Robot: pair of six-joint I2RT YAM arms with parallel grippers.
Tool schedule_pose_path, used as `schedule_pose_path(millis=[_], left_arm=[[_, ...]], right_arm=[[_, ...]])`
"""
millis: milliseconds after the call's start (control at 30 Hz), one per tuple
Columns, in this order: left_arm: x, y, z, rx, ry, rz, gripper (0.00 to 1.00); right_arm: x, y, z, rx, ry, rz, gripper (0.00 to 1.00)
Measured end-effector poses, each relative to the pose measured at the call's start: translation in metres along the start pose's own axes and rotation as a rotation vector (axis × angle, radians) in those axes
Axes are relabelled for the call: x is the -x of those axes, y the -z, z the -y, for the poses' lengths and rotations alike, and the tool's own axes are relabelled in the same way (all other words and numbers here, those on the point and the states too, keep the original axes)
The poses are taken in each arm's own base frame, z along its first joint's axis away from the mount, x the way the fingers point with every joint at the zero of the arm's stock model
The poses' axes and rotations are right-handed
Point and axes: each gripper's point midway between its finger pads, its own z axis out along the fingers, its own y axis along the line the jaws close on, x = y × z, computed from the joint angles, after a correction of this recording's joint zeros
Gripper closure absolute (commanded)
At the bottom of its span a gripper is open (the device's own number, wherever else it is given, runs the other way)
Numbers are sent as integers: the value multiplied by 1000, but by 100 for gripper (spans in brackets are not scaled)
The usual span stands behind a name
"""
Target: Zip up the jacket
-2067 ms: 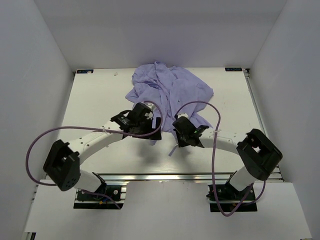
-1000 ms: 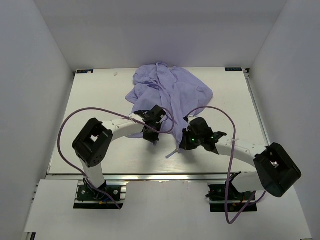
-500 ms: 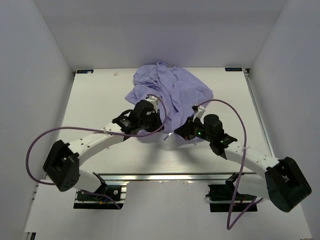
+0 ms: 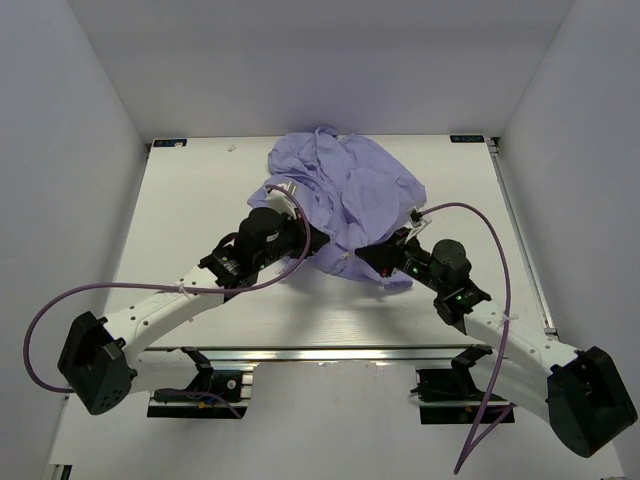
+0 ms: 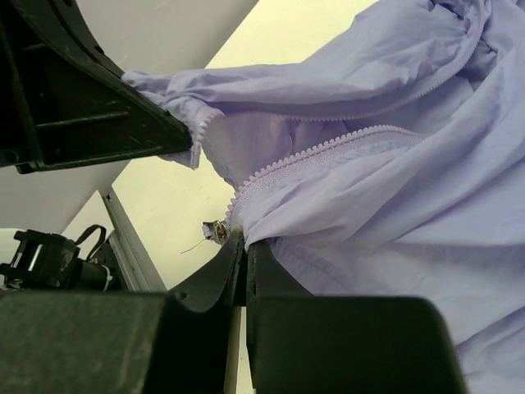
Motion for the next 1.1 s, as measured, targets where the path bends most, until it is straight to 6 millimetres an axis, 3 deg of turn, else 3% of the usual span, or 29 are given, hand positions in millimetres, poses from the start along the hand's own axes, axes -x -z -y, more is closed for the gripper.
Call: schedule_pose_path(millis=[367, 633, 1100], left_arm=[[8, -3, 10, -46, 20, 35, 100], [3, -7, 10, -50, 28, 17, 100], [-11, -12, 26, -149, 53, -55, 100]], right_arm=[[3, -11, -3, 29, 0, -20, 100], [8, -14, -4, 31, 1, -4, 100], [57, -42, 3, -35, -30, 138, 100]])
